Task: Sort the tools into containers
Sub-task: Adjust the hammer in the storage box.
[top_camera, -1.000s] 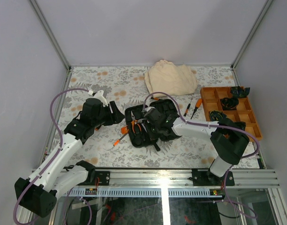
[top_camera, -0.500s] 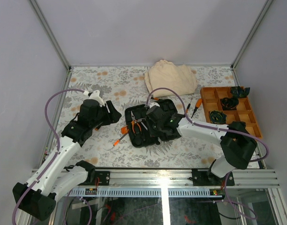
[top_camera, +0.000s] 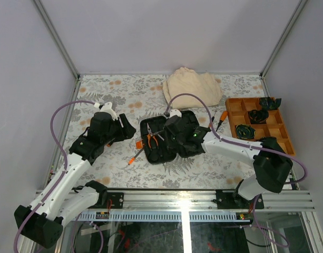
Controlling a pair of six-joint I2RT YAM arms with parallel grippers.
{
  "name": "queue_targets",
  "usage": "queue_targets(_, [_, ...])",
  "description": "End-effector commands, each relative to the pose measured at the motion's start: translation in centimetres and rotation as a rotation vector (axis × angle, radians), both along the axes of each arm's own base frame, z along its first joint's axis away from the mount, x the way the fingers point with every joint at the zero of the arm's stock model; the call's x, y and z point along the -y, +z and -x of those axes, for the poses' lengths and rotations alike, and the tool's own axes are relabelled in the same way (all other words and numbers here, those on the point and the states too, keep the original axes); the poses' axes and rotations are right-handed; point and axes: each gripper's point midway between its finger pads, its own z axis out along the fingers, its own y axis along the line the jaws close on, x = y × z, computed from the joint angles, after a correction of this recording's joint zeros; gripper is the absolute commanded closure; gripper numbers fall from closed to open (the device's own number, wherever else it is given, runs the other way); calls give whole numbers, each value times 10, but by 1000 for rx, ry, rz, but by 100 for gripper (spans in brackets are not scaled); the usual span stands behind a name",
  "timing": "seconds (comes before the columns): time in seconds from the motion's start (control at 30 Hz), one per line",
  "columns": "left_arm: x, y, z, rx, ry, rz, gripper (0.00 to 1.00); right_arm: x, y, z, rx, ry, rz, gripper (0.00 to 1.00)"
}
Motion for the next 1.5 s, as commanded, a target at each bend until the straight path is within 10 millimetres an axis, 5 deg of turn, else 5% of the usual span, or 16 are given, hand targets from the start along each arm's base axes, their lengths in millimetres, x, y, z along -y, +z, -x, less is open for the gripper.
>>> queue_targets(0.0, [-5, 6, -4, 25, 19, -9, 40, -16, 66, -26, 177, -60, -176, 100])
queue_targets(0.53, [-5, 5, -4, 20, 22, -8, 40, -13, 83, -52, 277, -152, -168, 100])
queue_targets(1.2, [-6, 5, -5, 21, 24, -9, 40, -26, 56, -92, 280, -224, -138, 100])
queue_targets(1.47, [-6, 4, -5, 20, 24, -10, 40, -32, 28, -96, 234, -203, -93, 100])
